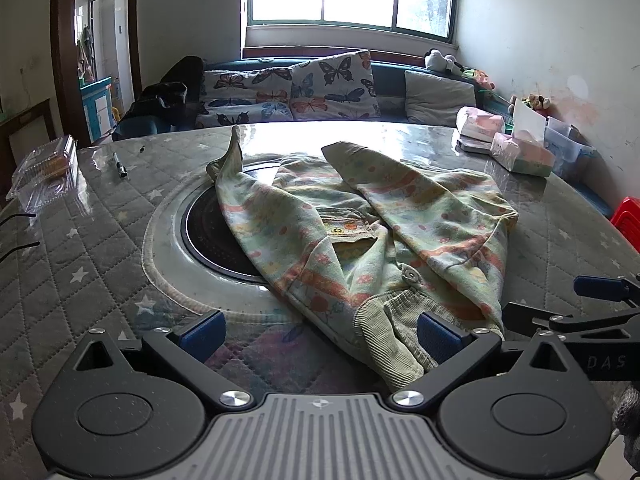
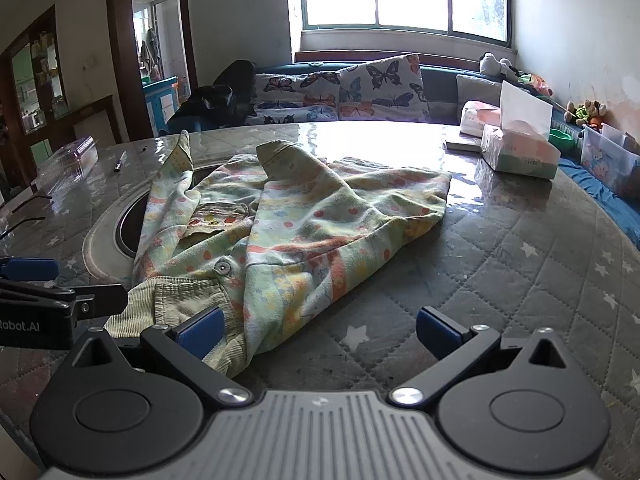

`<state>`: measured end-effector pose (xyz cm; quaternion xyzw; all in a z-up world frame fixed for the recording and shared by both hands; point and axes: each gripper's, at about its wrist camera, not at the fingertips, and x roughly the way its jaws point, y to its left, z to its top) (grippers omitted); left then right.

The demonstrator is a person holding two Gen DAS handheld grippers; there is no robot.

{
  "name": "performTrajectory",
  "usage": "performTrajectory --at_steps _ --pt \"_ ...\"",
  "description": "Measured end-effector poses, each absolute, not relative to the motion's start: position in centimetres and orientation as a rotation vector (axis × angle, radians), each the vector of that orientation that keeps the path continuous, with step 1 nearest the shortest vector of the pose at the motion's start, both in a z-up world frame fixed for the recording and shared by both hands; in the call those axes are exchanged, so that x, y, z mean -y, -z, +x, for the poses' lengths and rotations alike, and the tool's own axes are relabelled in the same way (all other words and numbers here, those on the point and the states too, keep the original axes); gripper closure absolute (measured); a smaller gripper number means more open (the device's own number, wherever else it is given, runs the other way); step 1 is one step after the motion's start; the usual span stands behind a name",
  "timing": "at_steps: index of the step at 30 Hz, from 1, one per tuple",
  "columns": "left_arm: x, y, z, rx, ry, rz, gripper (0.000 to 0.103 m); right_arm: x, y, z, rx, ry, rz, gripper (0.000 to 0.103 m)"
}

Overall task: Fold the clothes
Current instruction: 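Grasp the shirt's sleeve cuff with the right gripper and lift it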

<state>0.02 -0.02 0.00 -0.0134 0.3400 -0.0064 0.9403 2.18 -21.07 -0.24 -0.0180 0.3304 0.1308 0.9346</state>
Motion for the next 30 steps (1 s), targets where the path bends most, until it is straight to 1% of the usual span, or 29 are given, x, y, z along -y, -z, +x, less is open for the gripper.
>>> performTrajectory --at_steps 9,30 --pt "0.1 0.0 0.2 -0.691 0.011 -0.026 0.000 21.0 0.0 2.5 -0.670 -0.271 -0.036 0.000" --pt "-2.1 -0.4 3.8 -0.704 -0.032 -0.015 0.000 19.7 -1.1 6.1 -0.656 -0.298 -0.104 0.000"
